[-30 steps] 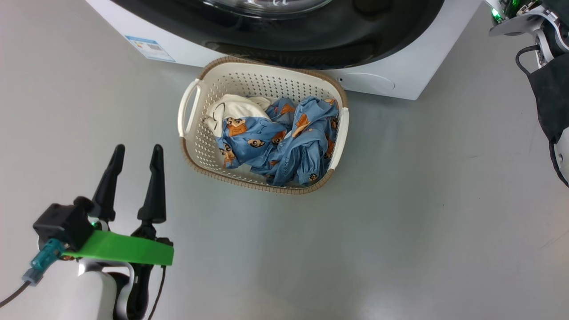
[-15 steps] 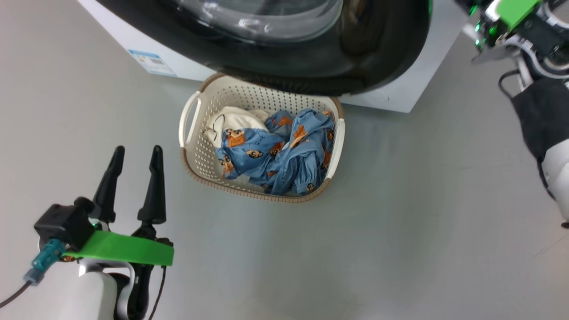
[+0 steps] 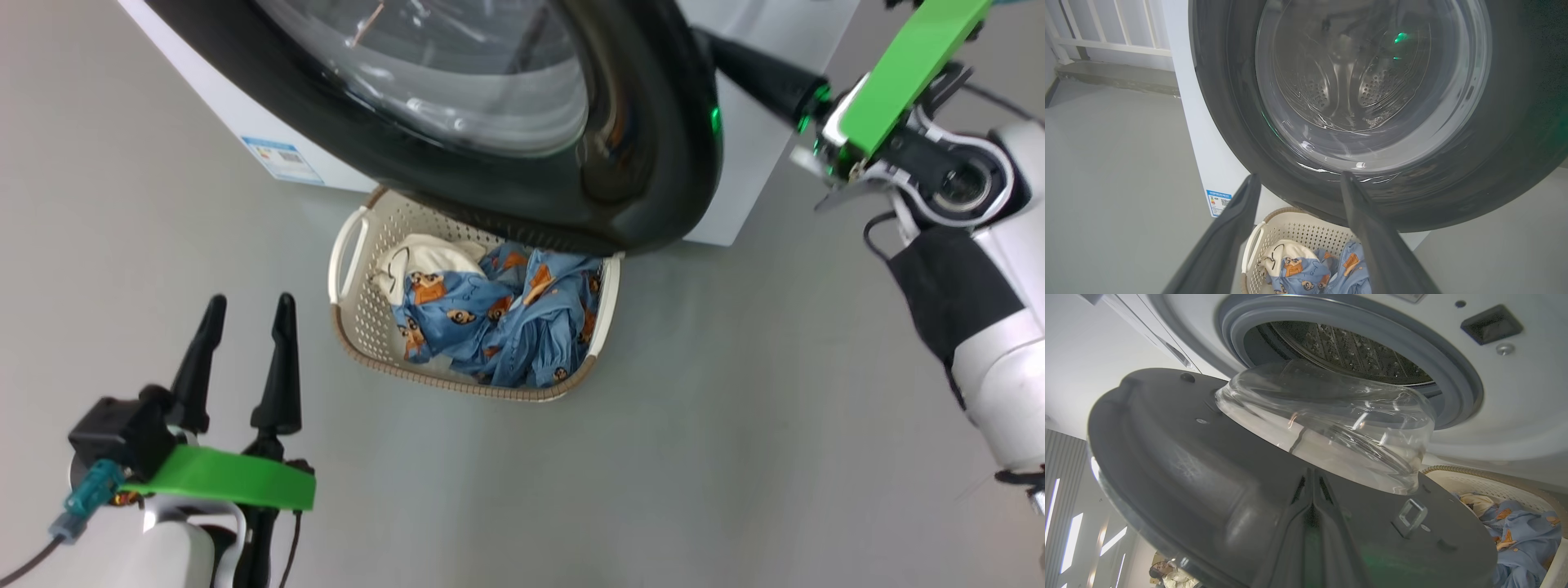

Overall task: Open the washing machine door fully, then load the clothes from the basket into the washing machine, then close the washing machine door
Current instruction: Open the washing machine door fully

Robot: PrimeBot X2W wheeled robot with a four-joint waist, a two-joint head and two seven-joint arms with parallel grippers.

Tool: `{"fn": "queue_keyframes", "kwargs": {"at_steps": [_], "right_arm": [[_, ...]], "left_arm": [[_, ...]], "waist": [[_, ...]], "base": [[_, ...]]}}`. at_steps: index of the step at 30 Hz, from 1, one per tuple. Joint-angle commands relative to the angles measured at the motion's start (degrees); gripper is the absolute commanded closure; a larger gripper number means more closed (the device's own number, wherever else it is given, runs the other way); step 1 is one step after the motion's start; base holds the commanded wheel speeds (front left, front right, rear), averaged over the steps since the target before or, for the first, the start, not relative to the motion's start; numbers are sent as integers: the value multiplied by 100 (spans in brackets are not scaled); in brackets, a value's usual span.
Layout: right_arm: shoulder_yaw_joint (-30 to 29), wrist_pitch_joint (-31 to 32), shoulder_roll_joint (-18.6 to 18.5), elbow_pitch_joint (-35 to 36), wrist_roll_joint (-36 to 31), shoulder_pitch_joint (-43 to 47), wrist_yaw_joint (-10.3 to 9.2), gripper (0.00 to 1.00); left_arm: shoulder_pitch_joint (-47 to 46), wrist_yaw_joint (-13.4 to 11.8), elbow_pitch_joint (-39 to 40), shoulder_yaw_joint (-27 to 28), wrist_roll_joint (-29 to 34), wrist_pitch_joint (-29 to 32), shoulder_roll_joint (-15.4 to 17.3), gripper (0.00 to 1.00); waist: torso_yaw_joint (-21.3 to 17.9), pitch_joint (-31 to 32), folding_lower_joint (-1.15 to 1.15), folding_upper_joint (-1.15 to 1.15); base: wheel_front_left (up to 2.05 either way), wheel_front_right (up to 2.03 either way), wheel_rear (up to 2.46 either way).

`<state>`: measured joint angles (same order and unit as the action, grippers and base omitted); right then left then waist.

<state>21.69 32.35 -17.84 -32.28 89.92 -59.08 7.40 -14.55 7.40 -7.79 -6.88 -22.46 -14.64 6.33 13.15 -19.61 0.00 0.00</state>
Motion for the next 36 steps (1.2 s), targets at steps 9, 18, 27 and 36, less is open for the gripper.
{"fn": "queue_keyframes", "kwargs": {"at_steps": [9,18,27,36], "right_arm": [[283,293,266,390,92,665,9,100],[428,514,400,675,169,1170,9,100],[532,699,540,900,197,1526,9,100],[654,825,766,1097,184,1732,9,100]], "left_arm": [[369,9,48,225,117,-36,107,0],[577,9,46,219,174,-36,105,0],[743,9,59,204,211,-36,86,0],[797,9,75,191,218,-36,62,0]], "waist": [[-48,494,0,0],[-51,768,0,0],[24,965,0,0],[139,1015,0,0]], "base": [[0,0,0],[0,0,0],[0,0,0],[0,0,0]]}}
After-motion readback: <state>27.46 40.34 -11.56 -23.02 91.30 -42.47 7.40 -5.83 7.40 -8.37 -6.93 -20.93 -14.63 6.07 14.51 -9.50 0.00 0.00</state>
